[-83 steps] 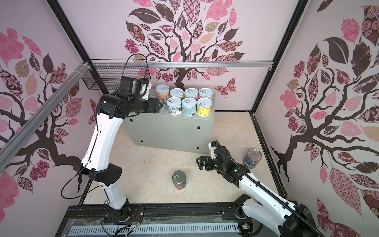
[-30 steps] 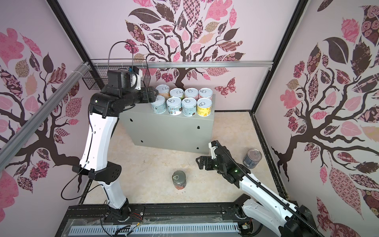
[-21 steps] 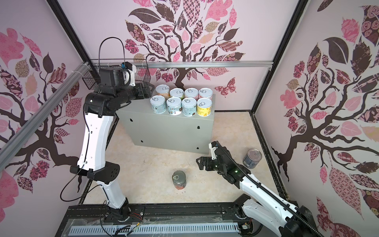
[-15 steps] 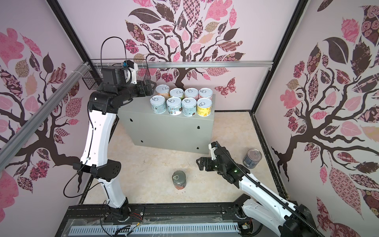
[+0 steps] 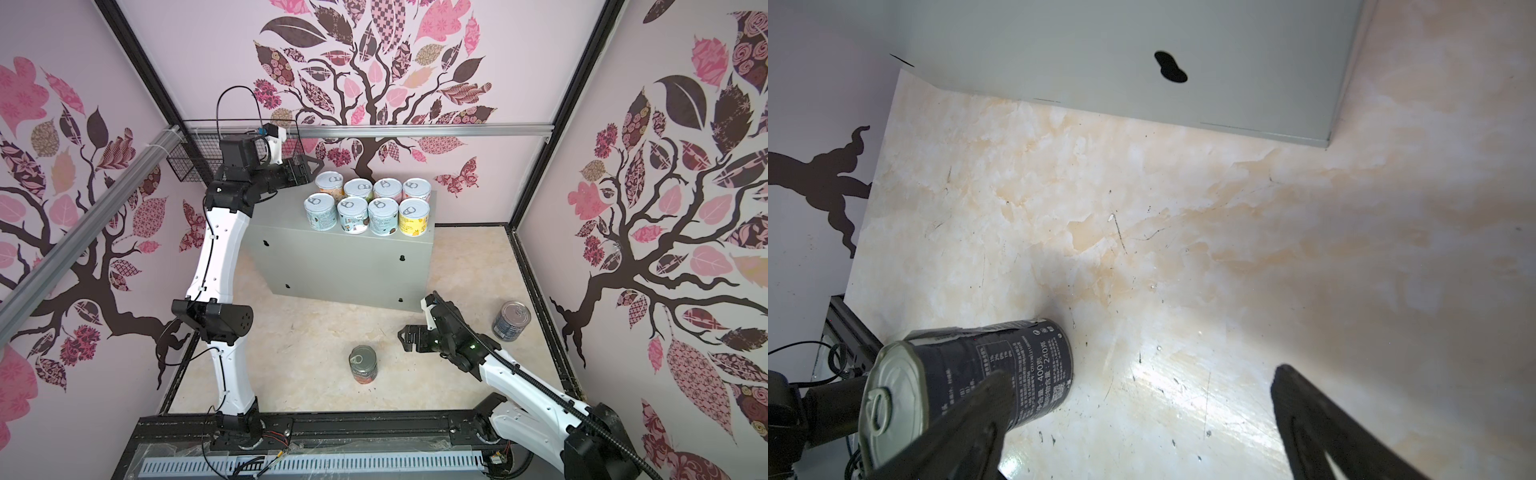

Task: Place and organize the canned foods onto the counter
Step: 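Raise the left gripper up and away from the cans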

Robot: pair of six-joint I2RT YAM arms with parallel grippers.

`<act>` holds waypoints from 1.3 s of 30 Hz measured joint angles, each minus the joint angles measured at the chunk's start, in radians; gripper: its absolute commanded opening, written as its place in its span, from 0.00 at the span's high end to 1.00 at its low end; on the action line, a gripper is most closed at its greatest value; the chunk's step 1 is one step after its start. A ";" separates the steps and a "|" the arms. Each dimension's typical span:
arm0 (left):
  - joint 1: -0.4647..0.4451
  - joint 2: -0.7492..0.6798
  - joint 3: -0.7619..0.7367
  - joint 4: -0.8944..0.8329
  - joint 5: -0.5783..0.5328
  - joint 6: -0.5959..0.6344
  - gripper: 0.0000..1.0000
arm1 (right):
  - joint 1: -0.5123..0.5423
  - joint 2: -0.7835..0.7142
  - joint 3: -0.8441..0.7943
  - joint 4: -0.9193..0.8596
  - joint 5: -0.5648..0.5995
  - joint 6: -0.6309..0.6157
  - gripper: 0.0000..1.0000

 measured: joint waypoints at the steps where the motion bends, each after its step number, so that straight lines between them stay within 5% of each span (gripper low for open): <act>1: 0.003 0.014 0.000 0.011 0.022 -0.006 0.07 | 0.000 0.003 0.000 0.002 -0.002 0.000 0.00; 20: 0.050 0.158 0.051 0.218 0.374 -0.139 0.09 | 0.000 0.034 -0.004 0.013 -0.010 0.000 0.00; 39: 0.055 0.163 0.050 0.320 0.508 -0.200 0.12 | 0.000 0.035 -0.004 0.013 -0.009 0.000 0.00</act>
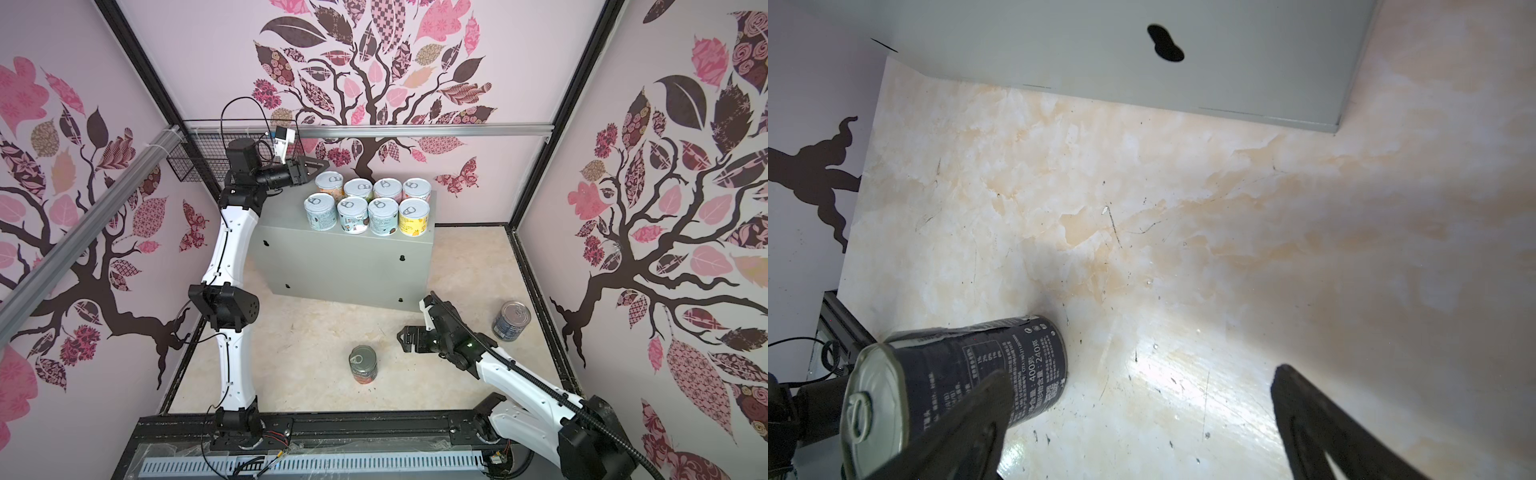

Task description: Place and organize the canned foods onto the counter

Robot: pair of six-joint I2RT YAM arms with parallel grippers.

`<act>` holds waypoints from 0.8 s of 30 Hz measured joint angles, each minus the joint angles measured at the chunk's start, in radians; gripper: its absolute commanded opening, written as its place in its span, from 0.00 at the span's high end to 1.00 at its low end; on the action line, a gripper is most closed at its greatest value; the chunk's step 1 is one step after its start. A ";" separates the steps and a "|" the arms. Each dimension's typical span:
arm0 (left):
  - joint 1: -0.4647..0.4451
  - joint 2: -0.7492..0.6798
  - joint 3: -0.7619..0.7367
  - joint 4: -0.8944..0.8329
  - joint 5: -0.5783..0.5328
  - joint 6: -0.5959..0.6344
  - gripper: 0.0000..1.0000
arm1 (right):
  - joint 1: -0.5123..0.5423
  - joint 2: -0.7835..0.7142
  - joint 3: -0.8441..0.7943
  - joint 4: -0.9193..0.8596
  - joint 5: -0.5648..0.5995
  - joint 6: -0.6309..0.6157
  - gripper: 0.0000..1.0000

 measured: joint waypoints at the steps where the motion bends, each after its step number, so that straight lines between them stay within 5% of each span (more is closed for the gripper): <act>1: -0.002 0.000 0.000 0.002 0.005 -0.002 0.12 | 0.000 0.000 0.000 0.000 0.000 0.000 0.00; 24: -0.021 -0.036 -0.113 0.010 0.049 0.029 0.21 | 0.000 0.000 -0.007 0.002 0.001 0.000 0.00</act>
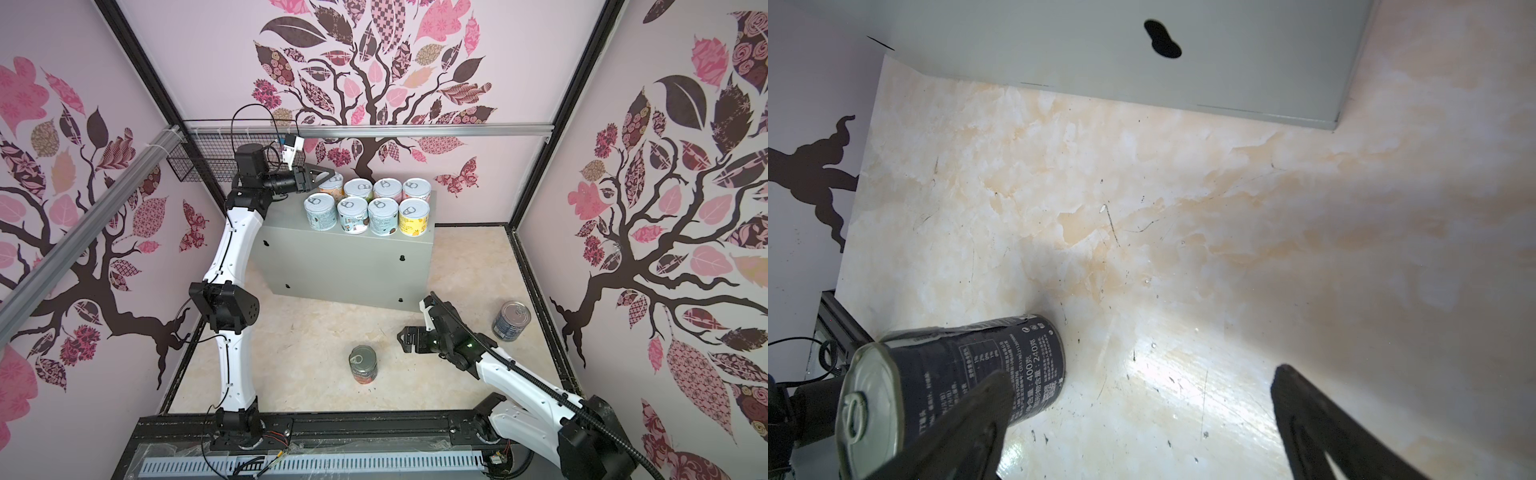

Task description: Place and organize the canned foods onto the counter

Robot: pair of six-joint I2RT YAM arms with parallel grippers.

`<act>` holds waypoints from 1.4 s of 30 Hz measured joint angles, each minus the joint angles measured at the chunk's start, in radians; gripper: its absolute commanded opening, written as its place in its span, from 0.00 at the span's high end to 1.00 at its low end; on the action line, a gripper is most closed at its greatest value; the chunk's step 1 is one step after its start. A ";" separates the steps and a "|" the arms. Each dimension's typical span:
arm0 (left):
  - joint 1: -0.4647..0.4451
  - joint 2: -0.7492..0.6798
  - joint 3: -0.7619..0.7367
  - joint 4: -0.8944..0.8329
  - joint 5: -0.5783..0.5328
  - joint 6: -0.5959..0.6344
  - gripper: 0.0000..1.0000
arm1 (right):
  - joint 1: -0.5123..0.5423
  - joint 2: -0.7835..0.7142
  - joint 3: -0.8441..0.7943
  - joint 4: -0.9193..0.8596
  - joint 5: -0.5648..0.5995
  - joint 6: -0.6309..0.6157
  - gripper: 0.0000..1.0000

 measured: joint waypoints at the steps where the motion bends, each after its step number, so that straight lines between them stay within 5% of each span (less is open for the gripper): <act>1: -0.002 -0.006 -0.006 -0.002 0.000 0.005 0.22 | 0.000 0.000 -0.002 0.000 0.000 0.000 0.00; 28: -0.009 -0.094 -0.111 -0.016 -0.002 0.053 0.48 | 0.000 -0.003 -0.003 0.000 0.004 0.000 0.00; 32: -0.011 -0.106 -0.125 -0.018 -0.006 0.061 0.45 | 0.000 -0.003 -0.003 0.000 0.004 0.000 0.00; 37: -0.012 -0.130 -0.130 -0.031 -0.037 0.069 0.27 | 0.000 -0.006 -0.004 -0.001 0.005 0.000 0.00; 42: -0.002 -0.187 -0.175 -0.032 -0.122 0.066 0.25 | 0.000 -0.016 -0.008 -0.001 0.006 0.000 0.00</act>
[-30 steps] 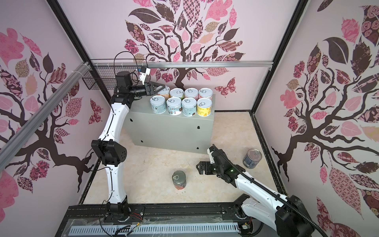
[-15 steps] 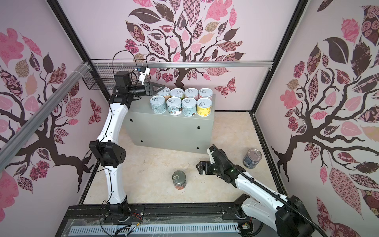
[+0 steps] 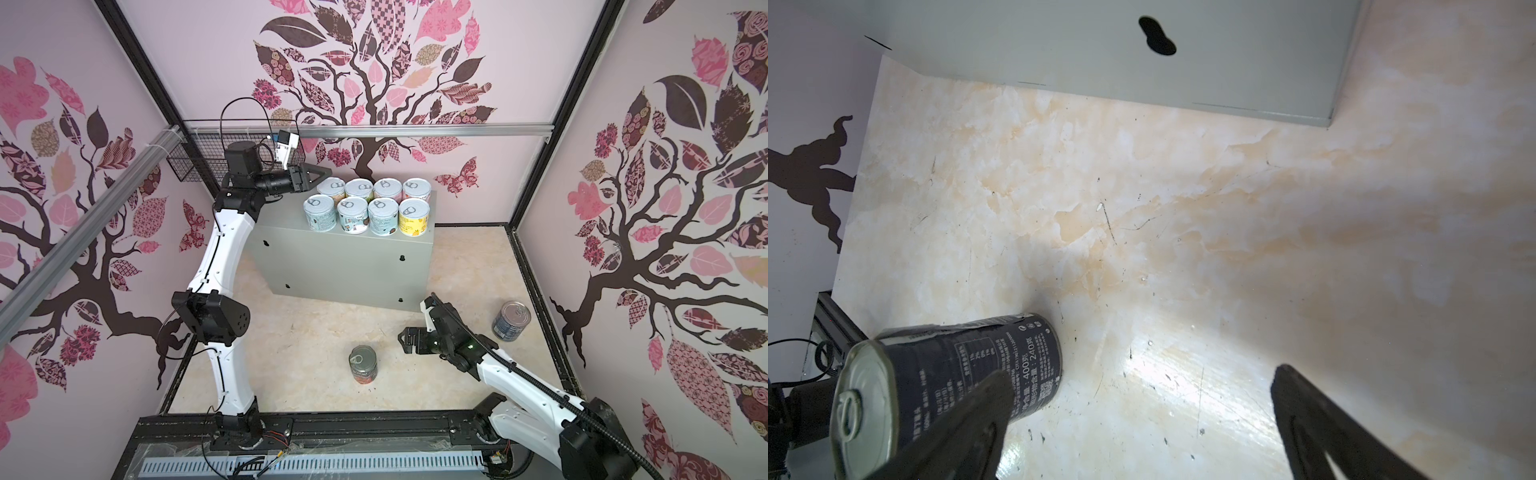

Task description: Place and organize the canned foods onto the counter

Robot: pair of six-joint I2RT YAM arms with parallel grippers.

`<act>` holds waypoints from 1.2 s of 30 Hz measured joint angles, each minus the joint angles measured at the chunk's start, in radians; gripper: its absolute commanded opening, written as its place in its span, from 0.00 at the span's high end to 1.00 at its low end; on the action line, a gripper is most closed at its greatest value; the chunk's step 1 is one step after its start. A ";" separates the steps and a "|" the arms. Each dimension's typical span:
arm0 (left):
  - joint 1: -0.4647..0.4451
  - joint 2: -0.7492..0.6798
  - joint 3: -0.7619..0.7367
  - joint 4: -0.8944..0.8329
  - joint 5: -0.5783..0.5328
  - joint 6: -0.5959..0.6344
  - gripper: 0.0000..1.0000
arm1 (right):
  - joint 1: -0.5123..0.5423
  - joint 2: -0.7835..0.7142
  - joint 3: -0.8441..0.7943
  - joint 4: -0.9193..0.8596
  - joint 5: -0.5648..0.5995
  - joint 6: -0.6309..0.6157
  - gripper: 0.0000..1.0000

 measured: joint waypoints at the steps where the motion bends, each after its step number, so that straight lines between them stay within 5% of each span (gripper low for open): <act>1: 0.005 -0.016 -0.016 -0.001 -0.028 0.000 0.25 | 0.000 0.000 0.000 0.001 0.000 0.000 0.00; 5: 0.023 -0.091 -0.092 -0.030 -0.158 0.009 0.25 | 0.000 0.000 0.000 0.001 0.000 0.000 0.00; 8: 0.019 -0.174 -0.187 -0.058 -0.292 0.034 0.35 | 0.000 0.000 0.000 0.002 0.000 0.000 0.00; 13: -0.065 -0.298 -0.294 -0.122 -0.575 0.117 0.45 | 0.000 0.000 0.000 0.003 -0.001 0.000 0.00; 19: -0.130 -0.375 -0.376 -0.150 -0.780 0.153 0.51 | 0.000 -0.016 0.000 0.004 -0.001 0.000 0.00; 26: -0.122 -0.406 -0.483 -0.166 -0.927 0.164 0.51 | 0.000 -0.031 0.000 0.007 -0.009 0.000 0.00; 36: -0.154 -0.407 -0.515 -0.180 -0.980 0.179 0.51 | 0.000 -0.037 0.000 0.007 -0.011 0.000 0.00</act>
